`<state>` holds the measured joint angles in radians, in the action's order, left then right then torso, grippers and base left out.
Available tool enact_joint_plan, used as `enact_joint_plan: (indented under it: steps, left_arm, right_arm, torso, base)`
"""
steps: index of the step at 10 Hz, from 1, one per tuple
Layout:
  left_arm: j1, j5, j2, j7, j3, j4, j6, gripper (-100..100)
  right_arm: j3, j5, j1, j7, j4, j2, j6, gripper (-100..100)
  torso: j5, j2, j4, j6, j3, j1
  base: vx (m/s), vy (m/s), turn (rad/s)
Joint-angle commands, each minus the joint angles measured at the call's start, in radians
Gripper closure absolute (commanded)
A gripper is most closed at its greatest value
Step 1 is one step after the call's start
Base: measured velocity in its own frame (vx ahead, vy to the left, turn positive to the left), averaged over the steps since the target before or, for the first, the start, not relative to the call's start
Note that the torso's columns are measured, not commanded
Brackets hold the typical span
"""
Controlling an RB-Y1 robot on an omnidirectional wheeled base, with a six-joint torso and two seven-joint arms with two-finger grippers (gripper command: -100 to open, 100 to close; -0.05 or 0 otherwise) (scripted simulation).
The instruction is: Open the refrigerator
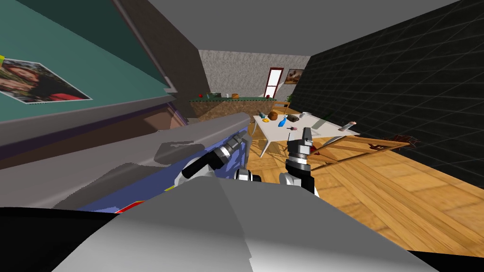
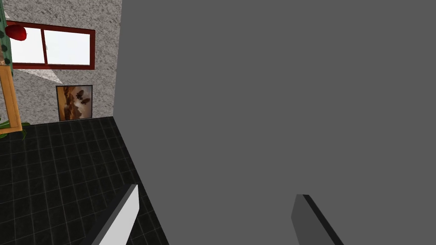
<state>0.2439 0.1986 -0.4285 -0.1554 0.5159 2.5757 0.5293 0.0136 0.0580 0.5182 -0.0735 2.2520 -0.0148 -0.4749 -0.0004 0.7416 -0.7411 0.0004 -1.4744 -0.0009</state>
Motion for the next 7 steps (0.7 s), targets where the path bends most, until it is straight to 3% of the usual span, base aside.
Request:
enact_joint_plan:
  steps: [1, 5, 7]
  left_arm:
    - [-0.071, 0.028, 0.019, 0.011, -0.020, 0.005, 0.063, -100]
    - [-0.164, 0.067, 0.043, 0.027, -0.048, 0.012, 0.157, -100]
    - [-0.138, 0.064, 0.032, 0.024, -0.039, -0.015, 0.154, -100]
  right_arm:
    - [0.000, 0.000, 0.000, 0.000, 0.000, 0.000, 0.000, 0]
    - [0.000, 0.000, 0.000, 0.000, 0.000, 0.000, 0.000, 0]
    - [0.000, 0.000, 0.000, 0.000, 0.000, 0.000, 0.000, 0]
  torso:
    - [0.000, 0.001, -0.002, 0.000, 0.000, -0.001]
    - [-0.002, 0.009, -0.010, 0.001, 0.002, -0.002]
    - [-0.002, 0.011, -0.011, 0.002, 0.003, -0.002]
  base:
    - [-0.031, 0.001, 0.067]
    - [-0.027, -0.002, 0.044]
    - [-0.006, 0.007, 0.008]
